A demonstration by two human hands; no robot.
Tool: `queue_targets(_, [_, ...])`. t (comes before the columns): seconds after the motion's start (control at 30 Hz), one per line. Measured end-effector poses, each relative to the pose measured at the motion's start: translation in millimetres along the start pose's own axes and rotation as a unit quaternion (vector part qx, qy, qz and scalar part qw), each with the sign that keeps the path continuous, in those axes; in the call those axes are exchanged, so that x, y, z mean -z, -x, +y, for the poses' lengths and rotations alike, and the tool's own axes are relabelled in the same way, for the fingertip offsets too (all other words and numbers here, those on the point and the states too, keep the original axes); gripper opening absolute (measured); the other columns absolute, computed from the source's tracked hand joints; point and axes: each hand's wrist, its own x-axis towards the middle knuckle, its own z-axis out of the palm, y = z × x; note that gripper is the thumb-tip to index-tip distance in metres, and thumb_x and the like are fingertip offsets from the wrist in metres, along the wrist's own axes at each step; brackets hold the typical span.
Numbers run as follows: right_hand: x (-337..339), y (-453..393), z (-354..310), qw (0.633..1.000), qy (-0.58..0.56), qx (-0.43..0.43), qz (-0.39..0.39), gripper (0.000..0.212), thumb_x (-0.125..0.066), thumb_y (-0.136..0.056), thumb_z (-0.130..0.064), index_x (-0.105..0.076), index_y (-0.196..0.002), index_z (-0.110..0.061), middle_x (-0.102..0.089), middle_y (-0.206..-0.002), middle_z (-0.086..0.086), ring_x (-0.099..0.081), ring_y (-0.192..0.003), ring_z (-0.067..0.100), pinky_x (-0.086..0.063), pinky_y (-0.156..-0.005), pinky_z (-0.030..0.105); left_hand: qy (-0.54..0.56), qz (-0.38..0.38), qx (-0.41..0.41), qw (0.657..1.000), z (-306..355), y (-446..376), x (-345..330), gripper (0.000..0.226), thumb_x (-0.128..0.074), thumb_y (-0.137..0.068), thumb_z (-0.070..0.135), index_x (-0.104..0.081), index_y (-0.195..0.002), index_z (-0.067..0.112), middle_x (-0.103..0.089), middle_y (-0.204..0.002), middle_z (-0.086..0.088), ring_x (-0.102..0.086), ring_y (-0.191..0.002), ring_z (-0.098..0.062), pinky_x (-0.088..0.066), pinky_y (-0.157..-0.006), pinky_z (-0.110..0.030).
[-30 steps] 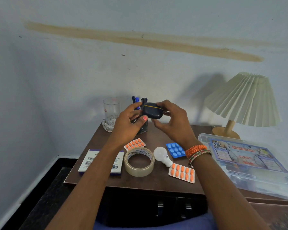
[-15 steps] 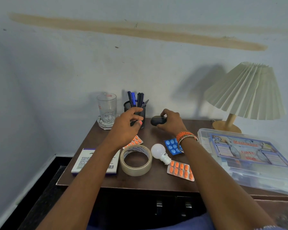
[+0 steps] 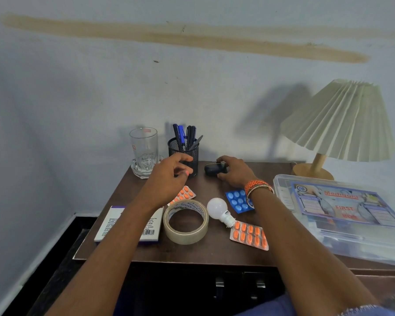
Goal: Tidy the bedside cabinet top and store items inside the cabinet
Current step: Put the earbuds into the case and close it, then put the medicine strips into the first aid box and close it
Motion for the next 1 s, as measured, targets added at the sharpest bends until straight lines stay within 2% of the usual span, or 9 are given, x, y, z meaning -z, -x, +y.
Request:
queue_targets(0.17, [3, 4, -4, 1.0, 0.006, -0.012, 0.003, 0.06, -0.065, -0.085, -0.017, -0.041, -0.14, -0.018, -0.049, -0.139, 0.014, -0.047, -0.125, 0.029, -0.038, -0.106, 0.038, -0.016, -0.002, -0.013, 1.0, -1, -1, -2, 0.034, -0.05, -0.093, 0.006, -0.053, -0.124, 0.018, -0.067, -0.114, -0.004, -0.055, -0.1, -0.006, -0.038, -0.09, -0.019])
queue_targets(0.3, [18, 10, -13, 0.999, 0.025, 0.002, 0.023, 0.055, -0.06, -0.086, -0.015, -0.043, -0.138, -0.017, -0.047, -0.139, 0.013, -0.044, -0.127, 0.028, -0.04, -0.103, 0.039, -0.07, -0.004, -0.046, 0.996, -6, -1, -7, 0.035, -0.048, -0.092, 0.004, -0.054, -0.124, 0.018, -0.067, -0.109, -0.003, -0.056, -0.094, -0.006, -0.035, -0.077, -0.005])
queue_targets(0.37, [31, 16, -21, 0.998, 0.04, 0.019, 0.04, 0.047, -0.057, -0.087, -0.014, -0.049, -0.134, -0.017, -0.048, -0.138, 0.01, -0.044, -0.127, 0.026, -0.039, -0.101, 0.036, -0.095, 0.003, -0.085, 0.992, -4, -1, -11, 0.037, -0.048, -0.091, 0.005, -0.053, -0.125, 0.018, -0.065, -0.109, -0.003, -0.057, -0.093, -0.008, -0.041, -0.078, -0.01])
queue_targets(0.5, [63, 40, -35, 0.995, 0.056, 0.04, 0.072, 0.038, -0.052, -0.088, -0.014, -0.057, -0.125, -0.02, -0.051, -0.134, 0.007, -0.046, -0.122, 0.023, -0.038, -0.099, 0.032, -0.093, 0.041, -0.14, 0.985, 18, -1, -26, 0.047, -0.047, -0.092, 0.011, -0.04, -0.136, 0.026, -0.059, -0.122, -0.001, -0.055, -0.111, -0.014, -0.047, -0.096, -0.034])
queue_targets(0.6, [88, 77, -38, 0.991, 0.06, 0.056, 0.108, 0.037, -0.049, -0.089, -0.012, -0.058, -0.123, -0.02, -0.053, -0.133, 0.006, -0.045, -0.123, 0.022, -0.038, -0.101, 0.034, -0.093, 0.048, -0.188, 0.977, 44, 10, -41, 0.055, -0.047, -0.092, 0.009, -0.032, -0.141, 0.027, -0.054, -0.129, 0.002, -0.055, -0.108, -0.013, -0.047, -0.092, -0.031])
queue_targets(0.7, [112, 118, -31, 0.987, 0.078, 0.066, 0.125, 0.036, -0.047, -0.09, -0.01, -0.06, -0.123, -0.018, -0.054, -0.133, 0.005, -0.044, -0.126, 0.021, -0.038, -0.103, 0.035, -0.11, 0.049, -0.241, 0.963, 72, 26, -58, 0.051, -0.047, -0.09, 0.008, -0.038, -0.138, 0.022, -0.057, -0.124, 0.0, -0.054, -0.11, -0.016, -0.047, -0.088, -0.033])
queue_targets(0.8, [134, 162, -16, 0.985, 0.099, 0.055, 0.127, 0.036, -0.047, -0.089, -0.008, -0.062, -0.12, -0.017, -0.057, -0.131, 0.006, -0.048, -0.124, 0.023, -0.04, -0.102, 0.038, -0.158, 0.011, -0.288, 0.944, 94, 43, -76, 0.027, -0.052, -0.085, 0.014, -0.056, -0.112, 0.016, -0.063, -0.103, -0.006, -0.058, -0.097, -0.024, -0.044, -0.078, -0.034])
queue_targets(0.87, [144, 191, 1, 0.985, 0.122, 0.032, 0.115, 0.035, -0.047, -0.089, -0.008, -0.063, -0.12, -0.016, -0.059, -0.129, 0.006, -0.052, -0.12, 0.024, -0.042, -0.1, 0.039, -0.198, -0.044, -0.341, 0.918, 103, 53, -94, 0.024, -0.052, -0.081, 0.021, -0.059, -0.102, 0.014, -0.064, -0.097, -0.008, -0.059, -0.095, -0.028, -0.044, -0.076, -0.035])
queue_targets(1.0, [151, 235, 49, 0.984, 0.154, -0.053, 0.078, 0.039, -0.048, -0.09, -0.01, -0.058, -0.127, -0.018, -0.055, -0.134, 0.005, -0.05, -0.121, 0.022, -0.042, -0.101, 0.036, -0.222, -0.151, -0.358, 0.894, 109, 62, -127, 0.045, -0.055, -0.086, 0.032, -0.047, -0.128, 0.019, -0.054, -0.129, -0.002, -0.049, -0.12, -0.021, -0.04, -0.098, -0.037])
